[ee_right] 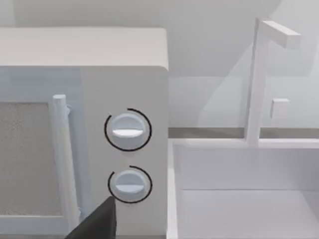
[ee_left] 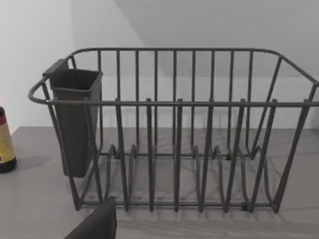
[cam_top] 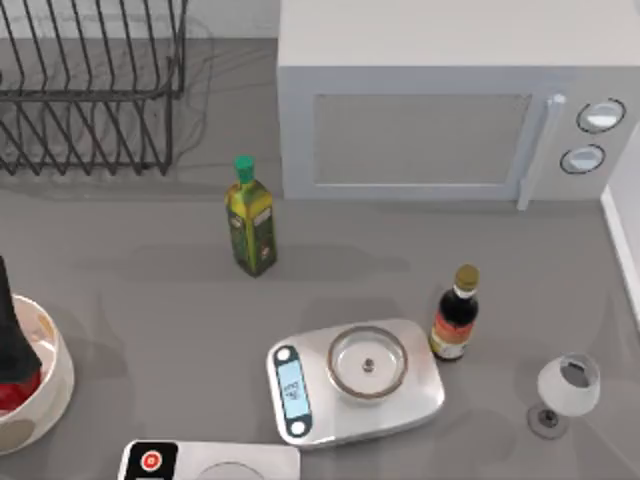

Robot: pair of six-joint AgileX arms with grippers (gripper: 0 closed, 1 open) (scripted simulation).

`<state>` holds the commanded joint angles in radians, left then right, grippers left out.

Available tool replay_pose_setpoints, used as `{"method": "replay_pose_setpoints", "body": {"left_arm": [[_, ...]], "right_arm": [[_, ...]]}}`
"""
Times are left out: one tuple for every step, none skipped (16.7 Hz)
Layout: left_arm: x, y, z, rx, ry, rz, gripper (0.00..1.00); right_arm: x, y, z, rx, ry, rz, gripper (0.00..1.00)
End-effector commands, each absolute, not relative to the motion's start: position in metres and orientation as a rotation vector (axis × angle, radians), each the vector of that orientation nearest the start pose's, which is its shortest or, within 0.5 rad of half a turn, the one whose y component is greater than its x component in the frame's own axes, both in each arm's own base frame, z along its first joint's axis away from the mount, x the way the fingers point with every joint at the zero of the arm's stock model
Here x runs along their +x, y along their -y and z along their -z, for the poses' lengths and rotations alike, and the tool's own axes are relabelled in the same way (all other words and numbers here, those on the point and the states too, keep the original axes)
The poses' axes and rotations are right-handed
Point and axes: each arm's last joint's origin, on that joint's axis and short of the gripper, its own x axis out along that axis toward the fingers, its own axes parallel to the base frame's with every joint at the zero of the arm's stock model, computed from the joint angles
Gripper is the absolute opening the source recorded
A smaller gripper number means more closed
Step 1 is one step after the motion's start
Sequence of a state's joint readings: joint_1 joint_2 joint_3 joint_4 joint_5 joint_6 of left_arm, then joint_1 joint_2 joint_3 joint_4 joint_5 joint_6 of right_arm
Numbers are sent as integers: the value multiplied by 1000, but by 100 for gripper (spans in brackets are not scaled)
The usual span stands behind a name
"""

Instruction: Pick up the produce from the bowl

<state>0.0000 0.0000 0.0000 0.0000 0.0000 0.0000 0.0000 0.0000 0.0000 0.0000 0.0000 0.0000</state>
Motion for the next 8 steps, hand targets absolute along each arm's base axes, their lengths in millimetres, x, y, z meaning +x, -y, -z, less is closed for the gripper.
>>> {"method": "replay_pose_setpoints", "body": {"left_arm": [[106,1,-160,0,0,0,100],[106,1,-160,0,-1,0,100],[106,1,-162,0,-14,0,100],[106,1,-164,1,-37,0,100],[107,1,-168,1,-72,0,100],[108,1,-172,2,-118,0,100],[109,1,-177,3,-176,0,100],[112,1,-183,4,-244,0,100]], "right_arm": [[106,1,-160,0,0,0,100],[106,1,-160,0,0,0,100],[106,1,-160,0,0,0,100],[106,1,-160,0,0,0,100],[106,1,-160,0,0,0,100],[106,1,-160,0,0,0,100],[106,1,-160,0,0,0,100],[106,1,-160,0,0,0,100]]}}
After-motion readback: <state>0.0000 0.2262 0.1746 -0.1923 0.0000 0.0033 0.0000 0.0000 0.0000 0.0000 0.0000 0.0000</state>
